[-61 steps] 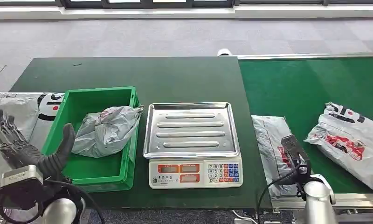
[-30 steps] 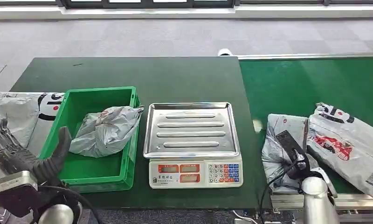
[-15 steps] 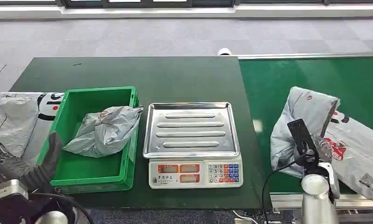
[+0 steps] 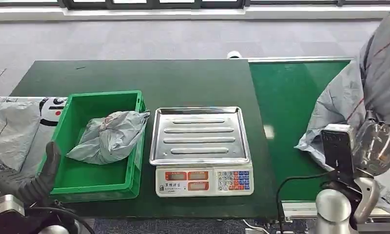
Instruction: Moved the parcel from conveyor to table for the left to box.
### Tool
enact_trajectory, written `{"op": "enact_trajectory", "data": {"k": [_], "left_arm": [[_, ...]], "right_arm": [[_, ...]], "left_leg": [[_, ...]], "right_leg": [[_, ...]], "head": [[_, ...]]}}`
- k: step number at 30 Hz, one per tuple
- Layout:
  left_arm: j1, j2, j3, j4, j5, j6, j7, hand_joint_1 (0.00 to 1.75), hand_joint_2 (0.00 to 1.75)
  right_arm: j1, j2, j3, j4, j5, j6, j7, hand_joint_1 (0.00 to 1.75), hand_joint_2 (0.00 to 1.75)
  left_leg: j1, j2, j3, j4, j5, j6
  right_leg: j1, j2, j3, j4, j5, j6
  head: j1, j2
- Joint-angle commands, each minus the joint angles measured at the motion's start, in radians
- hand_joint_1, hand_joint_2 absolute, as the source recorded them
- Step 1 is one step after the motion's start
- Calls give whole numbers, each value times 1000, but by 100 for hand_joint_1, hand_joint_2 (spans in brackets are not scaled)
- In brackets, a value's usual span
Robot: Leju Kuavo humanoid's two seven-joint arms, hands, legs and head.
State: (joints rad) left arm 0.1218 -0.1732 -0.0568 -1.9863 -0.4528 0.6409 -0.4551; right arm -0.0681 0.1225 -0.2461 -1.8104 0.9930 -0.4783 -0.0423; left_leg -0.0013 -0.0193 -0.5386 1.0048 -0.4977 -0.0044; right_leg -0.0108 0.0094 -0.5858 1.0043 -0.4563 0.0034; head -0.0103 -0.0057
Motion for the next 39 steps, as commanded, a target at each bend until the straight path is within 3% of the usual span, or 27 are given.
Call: {"op": "enact_trajectory", "data": {"k": [1, 4, 5, 8, 12, 26, 36, 37, 38, 39], "left_arm": [[-26, 8, -9, 68, 18, -4, -11, 0, 175], [-70, 10, -39, 110, 15, -11, -9, 0, 175], [-82, 12, -48, 121, 16, -15, -8, 0, 175], [-99, 19, -77, 141, 11, -10, 2, 0, 175], [-85, 27, -99, 154, 13, -2, -3, 0, 175], [-96, 30, -106, 158, 17, 1, -2, 0, 175], [-119, 31, -102, 137, 8, -21, 27, 0, 175], [-118, 31, -101, 136, 7, -22, 29, 0, 175], [-112, 30, -97, 133, 5, -20, 29, 0, 175], [-108, 33, -97, 131, 4, -19, 29, 0, 175]], "right_arm": [[-50, -19, 224, 68, -3, 127, -36, 175, 175], [-126, -30, 400, 230, 96, 190, -31, 175, 175], [-149, -27, 443, 281, 110, 200, -27, 175, 175], [-194, -23, 565, 406, 100, 206, -29, 175, 175], [-209, -20, 645, 480, 82, 213, -41, 175, 175], [-227, -20, 674, 497, 51, 223, -54, 175, 175], [-305, -8, 697, 642, -26, 211, -42, 175, 175], [-309, -7, 699, 652, -27, 206, -38, 66, 175], [-311, -8, 702, 663, -18, 187, -33, 0, 175], [-308, -7, 704, 665, -19, 185, -32, 0, 175]], "left_leg": [[0, 4, 3, -3, 0, -1], [0, 12, 3, -4, 1, -1], [0, 8, -3, -3, 0, -1], [1, 12, -2, -4, 2, -2], [2, 9, 7, -6, 3, -3], [1, 2, 3, -1, 3, -3], [2, 3, 4, -3, 3, -3], [1, 3, 4, -2, 3, -3], [2, 4, 4, -2, 3, -3], [2, 4, 4, -2, 3, -3]], "right_leg": [[0, 2, 1, -2, 1, 0], [0, 9, 3, -3, 4, -1], [0, 7, 1, -2, 3, -1], [1, 10, 1, -4, 5, -1], [2, 7, 3, -5, 5, -2], [1, 2, 0, 0, 2, -2], [2, 2, 1, -2, 3, -2], [2, 3, 1, -1, 3, -2], [2, 4, 1, -2, 3, -2], [2, 3, 1, -1, 3, -2]], "head": [[0, 0], [0, 0], [0, 0], [0, 0], [0, 0], [0, 0], [0, 0], [0, 0], [0, 0], [0, 0]]}}
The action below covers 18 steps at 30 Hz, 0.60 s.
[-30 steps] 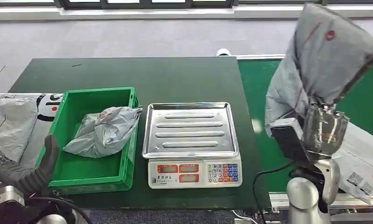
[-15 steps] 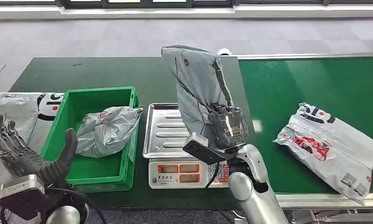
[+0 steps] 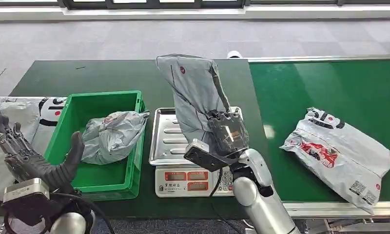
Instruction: Moved the parcel from conveyor to table for the left to box.
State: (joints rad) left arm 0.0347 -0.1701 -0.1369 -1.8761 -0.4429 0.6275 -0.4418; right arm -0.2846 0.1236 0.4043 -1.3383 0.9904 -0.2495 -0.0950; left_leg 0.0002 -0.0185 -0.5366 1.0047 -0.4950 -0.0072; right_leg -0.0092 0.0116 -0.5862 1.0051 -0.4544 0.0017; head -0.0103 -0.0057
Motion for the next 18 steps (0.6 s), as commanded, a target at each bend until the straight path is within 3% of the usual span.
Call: {"op": "enact_trajectory", "data": {"k": [1, 18], "left_arm": [[-21, 31, -17, 22, -6, -6, 15, 0, 175], [-16, 52, -29, 33, -1, 14, 5, 0, 175]], "right_arm": [[-92, -9, 54, 193, -18, -44, 21, 0, 175], [-52, -29, 67, 119, -45, 15, 9, 0, 175]], "left_leg": [[0, 3, 2, -2, 0, 0], [0, 2, 2, -3, 1, -1]], "right_leg": [[0, 1, 1, -2, 1, 0], [0, -1, 2, -3, 1, 0]], "head": [[0, 0], [0, 0]]}}
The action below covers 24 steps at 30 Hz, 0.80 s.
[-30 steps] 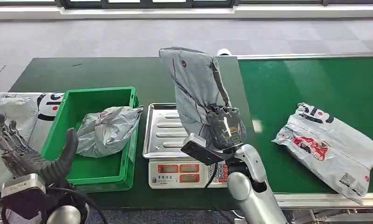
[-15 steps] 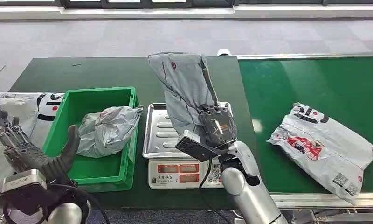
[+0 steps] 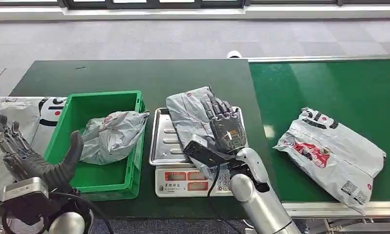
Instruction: Moved the parcel from conveyor to table for the left to box.
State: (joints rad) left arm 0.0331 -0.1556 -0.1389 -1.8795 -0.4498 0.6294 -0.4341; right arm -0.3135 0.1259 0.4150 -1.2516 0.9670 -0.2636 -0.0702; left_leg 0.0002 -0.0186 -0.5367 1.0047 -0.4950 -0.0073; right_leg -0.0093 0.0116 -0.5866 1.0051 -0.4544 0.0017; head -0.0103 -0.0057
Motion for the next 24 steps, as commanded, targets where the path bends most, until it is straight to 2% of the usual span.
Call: {"op": "enact_trajectory", "data": {"k": [1, 6, 9, 10, 11, 13, 14, 16, 19, 20, 22, 24], "left_arm": [[-12, 38, -26, 33, 5, 13, -2, 0, 175], [11, 34, -13, 7, 0, 12, -2, 0, 175], [6, 26, -20, 14, 21, -27, -3, 0, 175], [-13, 27, -32, 40, 11, -46, 1, 0, 175], [-26, 27, -43, 56, 5, -61, 7, 0, 175], [-85, 34, -91, 125, 4, -93, 12, 0, 175], [-111, 39, -116, 155, 3, -115, 17, 0, 175], [-147, 42, -146, 202, -4, -136, 26, 0, 175], [-170, 41, -164, 234, -15, -147, 33, 0, 175], [-188, 42, -176, 252, -12, -178, 50, 0, 175], [-224, 36, -194, 286, -56, -209, 86, 0, 175], [-269, 24, -207, 350, -79, -275, 136, 0, 175]], "right_arm": [[-18, -35, 60, 14, -37, 29, -28, 0, 175], [28, -61, 77, -160, -88, -22, -96, 0, 175], [78, -77, 64, -327, -79, -302, -235, 0, 175], [103, -88, 64, -389, -97, -407, -290, 0, 175], [129, -62, 24, -445, -101, -435, -358, 0, 175], [225, 70, -133, -610, -120, -435, -628, 0, 175], [224, 77, -135, -722, -110, -435, -628, 0, 175], [225, 82, -124, -803, -114, -435, -628, 0, 175], [222, 90, -121, -832, -108, -435, -628, 0, 175], [215, 88, -115, -845, -118, -435, -628, 0, 175], [203, 89, -117, -845, -120, -435, -628, 0, 175], [197, 88, -118, -833, -158, -435, -628, 0, 175]], "left_leg": [[0, 2, 2, -3, 1, -1], [1, 2, 4, -6, 1, -1], [0, 1, 2, -3, 0, -1], [1, 1, 2, -3, 0, -1], [0, 0, 0, -1, 0, 0], [0, -3, 0, -2, 0, 0], [0, -8, -1, -1, 1, -1], [-1, -8, -2, 0, 1, 0], [-1, -7, -3, 1, 1, -1], [-1, -4, -3, 1, 0, 0], [0, -7, -2, 0, 1, 0], [0, -5, -1, -1, 2, 0]], "right_leg": [[1, -1, 2, -3, 1, 0], [1, -2, 4, -6, 2, 0], [1, -2, 2, -3, 0, 0], [1, -2, 3, -3, 0, 0], [0, -2, 0, -1, -1, 0], [0, -6, 2, -2, -1, 0], [0, -11, 1, -1, -2, 0], [0, -10, -1, 0, -2, 0], [0, -10, -2, 1, -2, 0], [-1, -6, -2, 1, -1, 0], [0, -10, -1, -1, 0, 0], [0, -8, 0, -2, 0, 0]], "head": [[0, 0], [0, 0], [0, 0], [0, 0], [0, 0], [0, 0], [0, 0], [0, 0], [0, 0], [0, 0], [0, 0], [0, 0]]}}
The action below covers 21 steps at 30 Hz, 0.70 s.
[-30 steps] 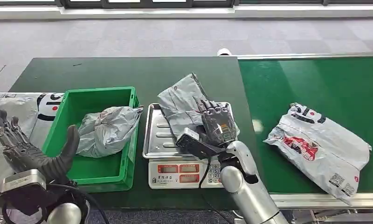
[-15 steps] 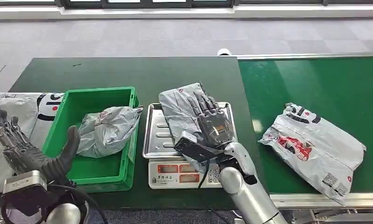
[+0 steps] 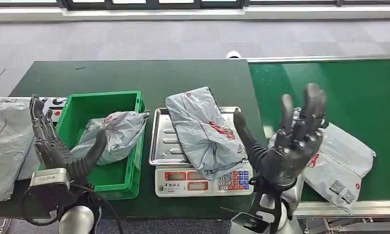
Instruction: Moved the parcel from conveyor to table for the left to box.
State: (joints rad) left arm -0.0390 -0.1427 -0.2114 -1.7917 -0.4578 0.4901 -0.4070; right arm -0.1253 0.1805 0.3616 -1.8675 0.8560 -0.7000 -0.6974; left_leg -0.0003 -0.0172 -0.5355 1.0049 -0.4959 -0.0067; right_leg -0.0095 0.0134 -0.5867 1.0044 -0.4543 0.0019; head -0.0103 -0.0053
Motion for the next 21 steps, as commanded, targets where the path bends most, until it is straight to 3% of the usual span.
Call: {"op": "enact_trajectory", "data": {"k": [1, 9, 13, 21], "left_arm": [[-221, 5, -143, 310, -77, -164, 123, 0, 175], [-293, -25, -183, 453, -111, -236, 119, 0, 175], [-368, -79, -229, 593, -112, -321, 129, 0, 175], [-368, -79, -229, 593, -112, -321, 129, 0, 175]], "right_arm": [[4, 32, -57, -210, -59, 2, -1, 0, 175], [-8, 24, 7, -161, -84, 2, -1, 0, 175], [-40, 34, 78, -82, -116, 2, -1, 0, 175], [-40, 34, 78, -82, -116, 2, -1, 0, 175]], "left_leg": [[0, -5, -2, 0, 2, 0], [0, 0, 1, -1, 2, -1], [0, -1, 2, -1, 2, -1], [0, 2, 2, -3, 2, -1]], "right_leg": [[0, -7, 1, 0, 0, 0], [0, -1, 2, 0, 2, -1], [0, -2, 2, -1, 2, -1], [0, 0, 2, -2, 4, -1]], "head": [[0, 0], [0, 0], [0, 0], [0, 0]]}}
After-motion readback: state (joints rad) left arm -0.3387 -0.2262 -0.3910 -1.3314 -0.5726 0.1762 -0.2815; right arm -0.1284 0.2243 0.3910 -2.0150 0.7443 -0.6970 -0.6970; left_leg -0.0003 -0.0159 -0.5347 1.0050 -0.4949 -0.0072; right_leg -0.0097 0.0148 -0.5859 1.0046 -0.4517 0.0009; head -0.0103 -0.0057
